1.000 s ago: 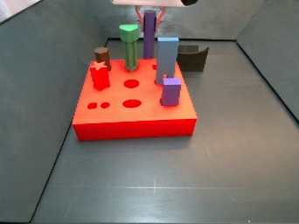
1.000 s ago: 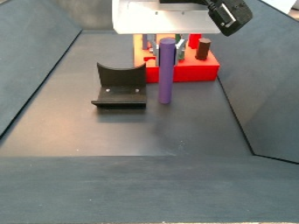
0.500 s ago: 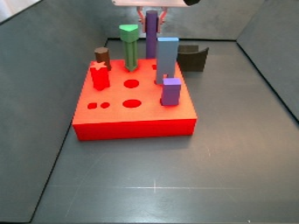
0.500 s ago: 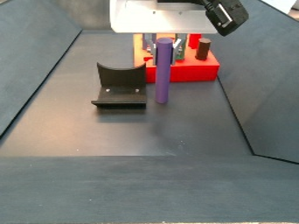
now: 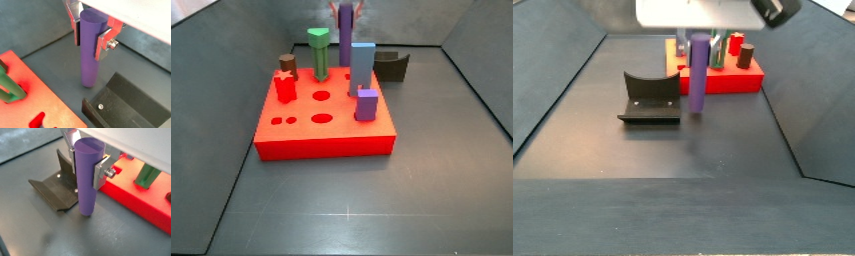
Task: Pick up the round object. Move up. Move to above the board. Insert the round object.
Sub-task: Move up, then move to above the board.
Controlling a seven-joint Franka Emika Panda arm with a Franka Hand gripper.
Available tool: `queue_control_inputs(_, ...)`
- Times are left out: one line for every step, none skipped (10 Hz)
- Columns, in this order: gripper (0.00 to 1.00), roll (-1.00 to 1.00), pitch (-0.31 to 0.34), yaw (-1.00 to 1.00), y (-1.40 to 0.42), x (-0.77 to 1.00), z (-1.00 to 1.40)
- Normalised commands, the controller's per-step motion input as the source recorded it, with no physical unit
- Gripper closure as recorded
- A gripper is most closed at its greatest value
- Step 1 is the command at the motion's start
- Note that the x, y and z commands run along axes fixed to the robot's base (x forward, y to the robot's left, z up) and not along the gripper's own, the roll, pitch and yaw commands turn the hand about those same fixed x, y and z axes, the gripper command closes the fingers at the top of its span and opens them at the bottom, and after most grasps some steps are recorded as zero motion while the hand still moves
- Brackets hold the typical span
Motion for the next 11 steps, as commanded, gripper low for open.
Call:
queue_control_inputs(1.0,0.02,0.063,-0.01,-0.01,-0.03,0.5)
queue_control_inputs(1.0,0.03,0.069,-0.01,0.0,-0.01,0.27)
queue_control_inputs(1.0,0.13,-0.015,-0.29,0.0,-0.36,1.0)
queue_control_inputs(1.0,0.13,-0.022,-0.27,0.0,-0.37,1.0)
queue_control_inputs(1.0,0.11,-0.046,-0.22,0.0,-0.36,1.0)
queue_control_inputs(1.0,0.07,-0.047,-0.14,0.0,-0.33,1.0)
queue_control_inputs(1.0,0.05,-0.01,-0.1,0.01,-0.31,1.0)
queue_control_inputs(1.0,0.04,0.024,-0.07,0.01,-0.28,1.0)
queue_control_inputs(1.0,0.04,0.028,-0.06,0.01,-0.27,1.0)
queue_control_inputs(1.0,0.03,0.021,-0.04,0.01,-0.25,1.0)
queue_control_inputs(1.0,0.03,0.019,-0.03,0.02,-0.23,1.0)
